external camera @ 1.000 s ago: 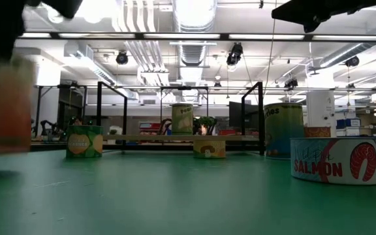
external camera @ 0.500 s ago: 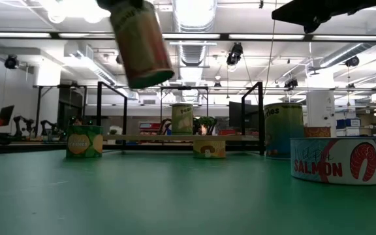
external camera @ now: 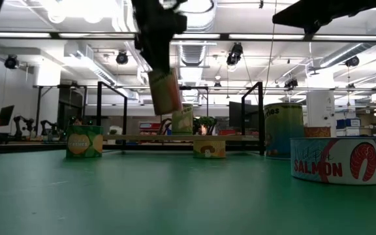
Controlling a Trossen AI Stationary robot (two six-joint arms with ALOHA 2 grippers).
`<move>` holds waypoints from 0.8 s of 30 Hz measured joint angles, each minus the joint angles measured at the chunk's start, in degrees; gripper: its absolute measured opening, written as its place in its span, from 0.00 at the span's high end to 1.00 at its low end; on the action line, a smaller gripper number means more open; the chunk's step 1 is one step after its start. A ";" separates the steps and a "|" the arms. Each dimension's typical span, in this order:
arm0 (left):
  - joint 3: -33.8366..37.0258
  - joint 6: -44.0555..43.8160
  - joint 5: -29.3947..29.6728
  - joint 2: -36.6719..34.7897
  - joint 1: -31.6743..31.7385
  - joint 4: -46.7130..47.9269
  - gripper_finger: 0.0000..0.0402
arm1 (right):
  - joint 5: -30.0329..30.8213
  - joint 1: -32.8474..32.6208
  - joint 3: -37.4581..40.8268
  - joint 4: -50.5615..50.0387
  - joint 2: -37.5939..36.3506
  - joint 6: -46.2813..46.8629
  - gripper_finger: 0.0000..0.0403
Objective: Pick and place cans onto a shelf
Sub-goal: Put the canned pineapple on the shelf
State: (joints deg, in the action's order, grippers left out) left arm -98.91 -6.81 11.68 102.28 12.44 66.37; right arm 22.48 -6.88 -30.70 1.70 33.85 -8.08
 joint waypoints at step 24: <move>-13.97 11.40 -0.28 14.40 10.39 3.28 0.23 | 0.02 -0.01 0.00 -3.41 0.00 2.16 0.91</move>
State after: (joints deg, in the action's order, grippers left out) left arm -112.88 4.59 11.40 116.69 22.83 69.65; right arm 22.50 -6.88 -30.70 -1.71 33.85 -5.91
